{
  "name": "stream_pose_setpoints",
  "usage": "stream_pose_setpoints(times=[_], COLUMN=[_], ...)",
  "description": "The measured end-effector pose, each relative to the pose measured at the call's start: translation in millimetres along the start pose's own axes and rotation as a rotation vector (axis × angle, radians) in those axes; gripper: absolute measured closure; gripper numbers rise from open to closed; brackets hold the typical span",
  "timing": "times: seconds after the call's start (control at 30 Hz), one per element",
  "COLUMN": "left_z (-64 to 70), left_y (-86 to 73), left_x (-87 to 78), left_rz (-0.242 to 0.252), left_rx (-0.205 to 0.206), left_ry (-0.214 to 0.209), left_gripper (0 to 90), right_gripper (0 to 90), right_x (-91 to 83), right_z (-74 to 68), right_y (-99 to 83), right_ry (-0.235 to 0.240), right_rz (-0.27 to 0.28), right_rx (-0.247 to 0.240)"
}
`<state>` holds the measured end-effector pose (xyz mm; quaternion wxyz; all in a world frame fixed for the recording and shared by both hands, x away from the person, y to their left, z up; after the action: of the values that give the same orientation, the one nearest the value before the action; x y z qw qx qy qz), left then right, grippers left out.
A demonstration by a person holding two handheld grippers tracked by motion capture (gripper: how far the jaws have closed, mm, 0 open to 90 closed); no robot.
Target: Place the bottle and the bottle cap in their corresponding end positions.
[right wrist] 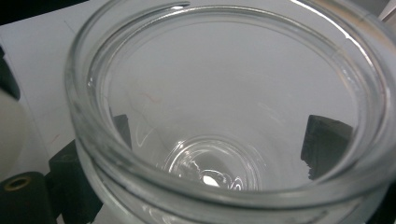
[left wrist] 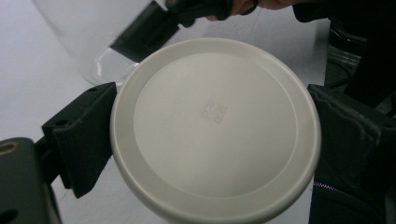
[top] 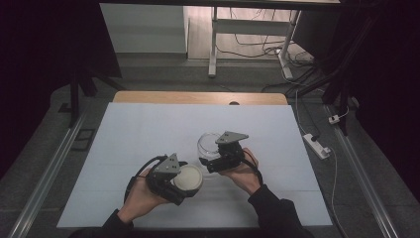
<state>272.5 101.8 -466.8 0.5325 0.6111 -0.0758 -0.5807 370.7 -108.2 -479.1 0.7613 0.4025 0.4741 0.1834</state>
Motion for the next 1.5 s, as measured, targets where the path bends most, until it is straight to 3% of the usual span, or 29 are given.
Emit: stream_pose_setpoints(times=[0.63, 1.0, 1.5], left_z=[2.2, -2.4, -11.9], left_y=[-6.9, -10.8, -16.0], left_x=[27.7, 43.6, 67.6], left_rz=[-0.019, -0.013, -0.037], left_rx=[0.022, 0.002, 0.008], left_ry=[-0.01, -0.003, 0.044], left_gripper=[7.9, 7.9, 7.9], right_gripper=[6.4, 6.4, 6.4], right_x=[18.6, 30.3, 52.4], right_z=[14.9, 22.9, 34.3], right_y=[6.9, 11.1, 16.1], right_ry=[-0.031, -0.051, -0.072], right_rz=[-0.001, -0.001, -0.007], right_rx=[0.009, 0.001, 0.004])
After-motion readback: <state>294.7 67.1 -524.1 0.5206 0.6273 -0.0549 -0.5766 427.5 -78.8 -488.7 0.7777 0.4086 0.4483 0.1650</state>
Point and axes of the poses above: each handheld gripper's, and its own axes: x roughly forward along the jaws, y roughly out of its top, z roughly to its right, the point moved 1 cm from there along x, roughly forward along the jaws, and after that the axes turned 15 degrees about -x, right-handed, at the moved point
